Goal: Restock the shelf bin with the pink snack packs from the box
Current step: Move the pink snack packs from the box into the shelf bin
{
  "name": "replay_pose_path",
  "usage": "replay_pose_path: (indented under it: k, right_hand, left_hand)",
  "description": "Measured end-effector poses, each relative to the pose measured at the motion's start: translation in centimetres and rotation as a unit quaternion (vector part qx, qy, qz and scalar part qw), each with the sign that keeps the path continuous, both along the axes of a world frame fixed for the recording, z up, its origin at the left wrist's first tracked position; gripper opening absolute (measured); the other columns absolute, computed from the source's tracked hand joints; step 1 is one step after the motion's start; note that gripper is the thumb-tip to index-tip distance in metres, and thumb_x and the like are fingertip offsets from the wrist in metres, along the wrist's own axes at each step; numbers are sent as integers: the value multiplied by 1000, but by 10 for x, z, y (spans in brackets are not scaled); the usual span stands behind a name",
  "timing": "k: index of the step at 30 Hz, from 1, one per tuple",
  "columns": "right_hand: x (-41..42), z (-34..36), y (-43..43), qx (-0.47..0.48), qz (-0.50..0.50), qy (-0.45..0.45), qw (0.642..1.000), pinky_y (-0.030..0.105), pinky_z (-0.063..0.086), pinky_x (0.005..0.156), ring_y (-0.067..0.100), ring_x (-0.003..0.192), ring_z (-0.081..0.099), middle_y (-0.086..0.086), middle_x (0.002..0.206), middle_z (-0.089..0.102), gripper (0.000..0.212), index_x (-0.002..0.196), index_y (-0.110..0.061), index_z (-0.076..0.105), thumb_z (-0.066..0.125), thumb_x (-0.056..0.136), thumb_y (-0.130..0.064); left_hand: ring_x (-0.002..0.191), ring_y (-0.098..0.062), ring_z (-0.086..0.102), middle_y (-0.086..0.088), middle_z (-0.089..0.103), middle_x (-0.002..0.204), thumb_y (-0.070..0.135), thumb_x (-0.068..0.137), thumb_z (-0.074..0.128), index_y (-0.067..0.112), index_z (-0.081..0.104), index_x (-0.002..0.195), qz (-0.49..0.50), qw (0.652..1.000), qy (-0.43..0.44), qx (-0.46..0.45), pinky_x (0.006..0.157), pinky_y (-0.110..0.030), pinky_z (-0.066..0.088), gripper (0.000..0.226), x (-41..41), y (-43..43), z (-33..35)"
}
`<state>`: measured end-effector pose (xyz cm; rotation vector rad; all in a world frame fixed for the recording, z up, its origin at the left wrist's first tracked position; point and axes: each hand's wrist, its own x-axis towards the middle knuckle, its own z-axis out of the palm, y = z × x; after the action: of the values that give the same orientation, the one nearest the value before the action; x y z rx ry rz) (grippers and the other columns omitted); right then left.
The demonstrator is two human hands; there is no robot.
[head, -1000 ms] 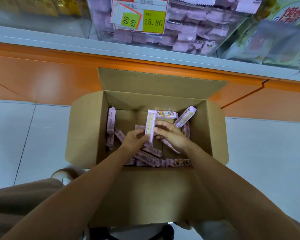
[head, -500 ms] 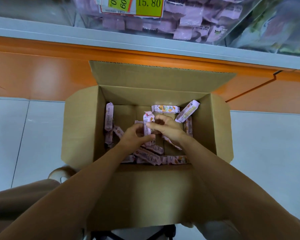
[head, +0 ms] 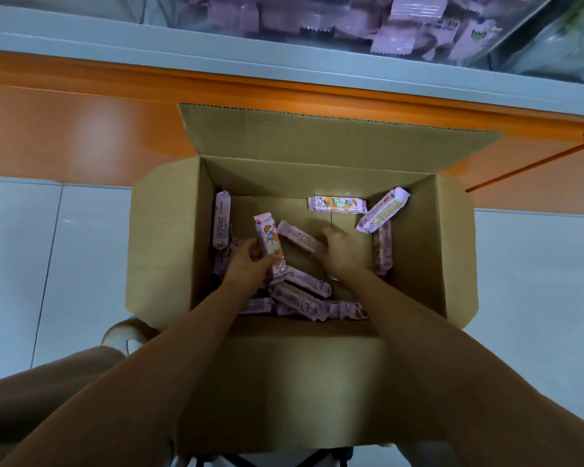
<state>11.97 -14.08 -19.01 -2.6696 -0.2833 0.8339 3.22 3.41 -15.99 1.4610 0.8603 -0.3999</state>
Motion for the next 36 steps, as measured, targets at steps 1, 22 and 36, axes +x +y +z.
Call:
replay_pose_path:
  k: [1,22,36]
  right_hand:
    - [-2,-1,0,-2,-17,-12,1000,41,50,82,34,99,60,15,108,63,33,108,-7,61,67,83,-27]
    - [-20,142,-6,302,-141,96,938,4,42,68,-5,73,54,-20,94,57,34,123,-10,62,60,90,-4]
    - [-59,253,-10,363,-97,38,926,21,46,53,9,58,55,10,78,63,32,95,-4,58,77,80,-24]
  left_hand:
    - [107,-30,62,-15,63,123,8,86,70,2,52,131,-2,1000,3,2,79,-35,51,49,0,0,-1]
    - [88,-19,60,-8,65,97,-3,85,64,6,61,114,13,990,-125,62,83,-26,50,30,-6,-2,97]
    - [84,-12,64,-7,66,99,-1,87,64,9,55,111,-116,973,-198,-33,69,-14,51,28,-60,-22,193]
